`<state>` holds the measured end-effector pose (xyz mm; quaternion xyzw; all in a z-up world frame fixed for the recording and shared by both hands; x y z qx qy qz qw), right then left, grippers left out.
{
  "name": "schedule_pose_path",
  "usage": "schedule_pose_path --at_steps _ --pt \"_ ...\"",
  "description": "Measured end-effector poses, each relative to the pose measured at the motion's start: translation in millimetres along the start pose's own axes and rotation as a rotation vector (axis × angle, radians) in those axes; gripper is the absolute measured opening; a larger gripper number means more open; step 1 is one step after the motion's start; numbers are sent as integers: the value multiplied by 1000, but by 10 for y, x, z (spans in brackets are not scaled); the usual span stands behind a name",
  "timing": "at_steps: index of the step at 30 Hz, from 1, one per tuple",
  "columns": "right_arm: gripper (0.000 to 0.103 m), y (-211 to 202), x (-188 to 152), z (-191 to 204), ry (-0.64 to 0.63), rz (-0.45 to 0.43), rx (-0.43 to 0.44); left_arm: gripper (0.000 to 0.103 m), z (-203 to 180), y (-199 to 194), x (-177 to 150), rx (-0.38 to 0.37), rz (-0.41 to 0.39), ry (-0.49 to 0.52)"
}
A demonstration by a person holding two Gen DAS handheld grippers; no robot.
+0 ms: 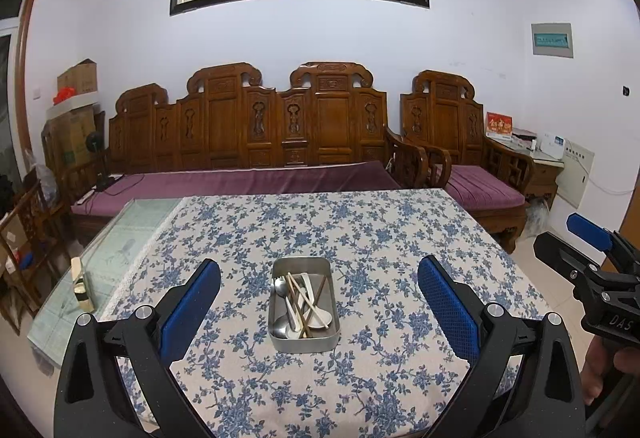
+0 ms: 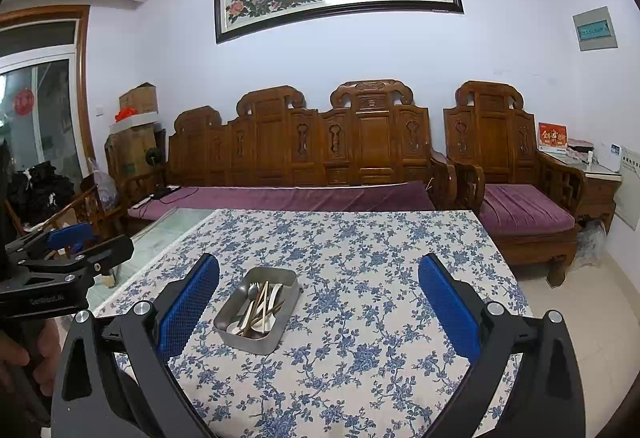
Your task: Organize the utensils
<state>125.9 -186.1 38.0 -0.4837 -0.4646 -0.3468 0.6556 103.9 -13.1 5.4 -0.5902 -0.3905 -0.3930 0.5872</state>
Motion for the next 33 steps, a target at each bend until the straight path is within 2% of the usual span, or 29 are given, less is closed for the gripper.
schedule_pose_path --at_steps 33 --pt "100 -19 -14 -36 3 -1 -8 95 -1 -53 31 -6 -16 14"
Point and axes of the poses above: each gripper's, at about its wrist camera, not at the fingertips, and y roughly the way its jaws point, z to its left, x to its top, the point moved 6 cm from there along y, roughly the way its jaws point, and after that the axes turned 3 degrees about -z, right-handed, at the moved point
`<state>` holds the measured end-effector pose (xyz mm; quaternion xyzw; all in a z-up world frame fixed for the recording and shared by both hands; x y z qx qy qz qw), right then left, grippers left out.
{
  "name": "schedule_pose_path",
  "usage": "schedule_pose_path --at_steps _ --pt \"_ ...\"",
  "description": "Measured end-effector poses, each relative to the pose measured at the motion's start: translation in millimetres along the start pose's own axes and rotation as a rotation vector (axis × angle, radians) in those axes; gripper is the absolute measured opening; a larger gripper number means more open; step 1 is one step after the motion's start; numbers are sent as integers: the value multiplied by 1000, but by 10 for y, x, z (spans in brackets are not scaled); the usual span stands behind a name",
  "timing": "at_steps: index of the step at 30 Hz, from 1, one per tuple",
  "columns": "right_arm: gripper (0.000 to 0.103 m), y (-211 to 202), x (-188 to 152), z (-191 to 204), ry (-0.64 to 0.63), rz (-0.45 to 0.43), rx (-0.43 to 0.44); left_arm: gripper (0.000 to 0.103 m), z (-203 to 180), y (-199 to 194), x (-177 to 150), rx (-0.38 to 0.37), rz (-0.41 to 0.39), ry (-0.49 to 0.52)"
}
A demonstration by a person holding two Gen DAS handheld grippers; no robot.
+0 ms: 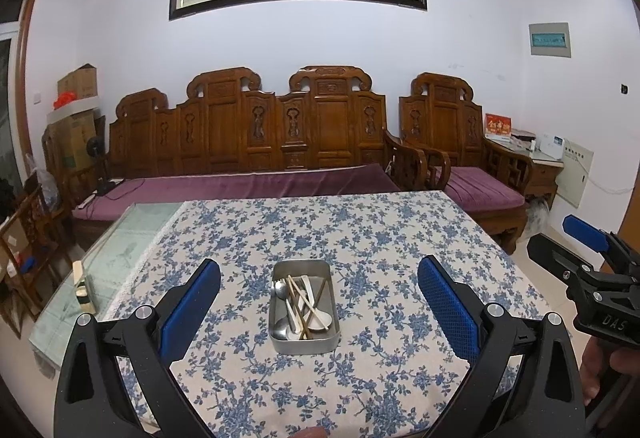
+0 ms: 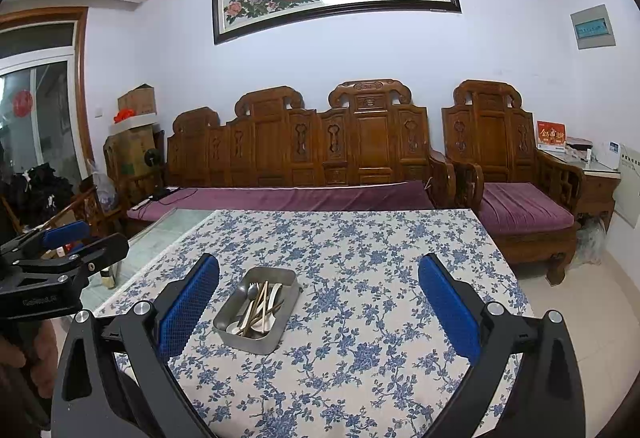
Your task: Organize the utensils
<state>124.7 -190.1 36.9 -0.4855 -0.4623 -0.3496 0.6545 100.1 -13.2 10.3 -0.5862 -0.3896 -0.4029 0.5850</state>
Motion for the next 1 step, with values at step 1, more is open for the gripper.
schedule_pose_path --at_steps 1 --pt "100 0 0 0 0 -1 0 95 1 5 -4 -1 2 0"
Point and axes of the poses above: each gripper's, at about its wrist camera, not at the fingertips, and y roughly the way its jaws point, z to its left, x to its top, the point moved 6 cm from there along y, roughly the way its jaws point, and after that the axes turned 3 degrees about -z, right-handed, at the moved point
